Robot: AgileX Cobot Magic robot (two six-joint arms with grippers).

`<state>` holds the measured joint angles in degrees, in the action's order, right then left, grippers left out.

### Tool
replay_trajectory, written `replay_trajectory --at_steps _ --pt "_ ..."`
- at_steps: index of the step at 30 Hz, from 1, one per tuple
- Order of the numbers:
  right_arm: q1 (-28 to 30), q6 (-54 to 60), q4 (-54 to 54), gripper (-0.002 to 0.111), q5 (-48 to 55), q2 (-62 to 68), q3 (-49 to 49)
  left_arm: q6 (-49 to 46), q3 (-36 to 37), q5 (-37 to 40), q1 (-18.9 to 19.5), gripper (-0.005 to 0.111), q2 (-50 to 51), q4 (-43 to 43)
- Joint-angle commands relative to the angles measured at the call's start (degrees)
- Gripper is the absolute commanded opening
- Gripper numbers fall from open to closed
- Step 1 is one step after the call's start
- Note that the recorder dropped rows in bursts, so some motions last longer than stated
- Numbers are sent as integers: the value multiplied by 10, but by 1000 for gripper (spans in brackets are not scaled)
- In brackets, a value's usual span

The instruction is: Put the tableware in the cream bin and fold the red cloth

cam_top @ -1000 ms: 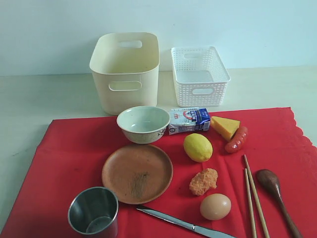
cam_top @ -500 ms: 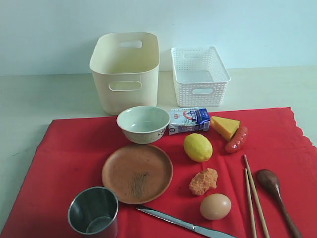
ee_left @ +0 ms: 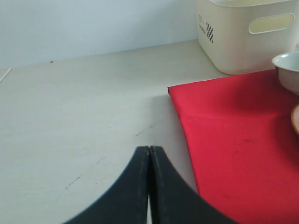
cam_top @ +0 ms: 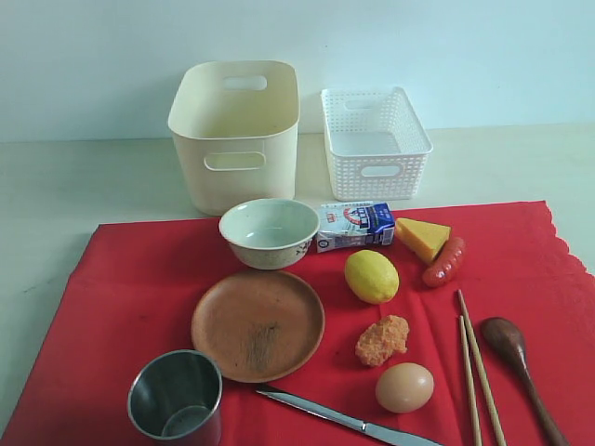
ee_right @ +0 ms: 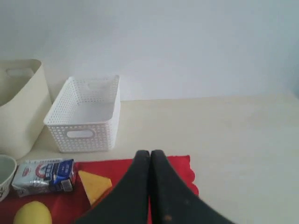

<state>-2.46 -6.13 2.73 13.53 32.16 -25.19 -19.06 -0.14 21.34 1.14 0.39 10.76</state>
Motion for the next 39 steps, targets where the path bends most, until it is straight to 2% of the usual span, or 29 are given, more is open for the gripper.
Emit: replay_trajectory --at_steps 1,9,14,17,23,26,35,39 --pt "-2 4 4 0 -54 3 -5 -2 1 -1 -2 0 -4 3" --pt "-2 4 -50 0 -30 42 -5 -2 1 -1 -2 0 -4 3" --pt "-2 66 -103 0 27 115 -43 -2 1 -1 -2 0 -4 3" --pt "-2 154 -204 0 72 170 -71 -2 1 -1 -2 0 -4 3" --pt "-2 400 -430 0 165 288 -116 -2 1 -1 -2 0 -4 3" --pt "-2 474 -496 0 231 348 -136 -2 1 -1 -2 0 -4 3" --pt "-2 541 -521 0 306 478 -190 -2 1 -1 -2 0 -4 3" --pt "-2 544 -519 8 319 525 -217 -2 1 -1 -2 0 -4 3"
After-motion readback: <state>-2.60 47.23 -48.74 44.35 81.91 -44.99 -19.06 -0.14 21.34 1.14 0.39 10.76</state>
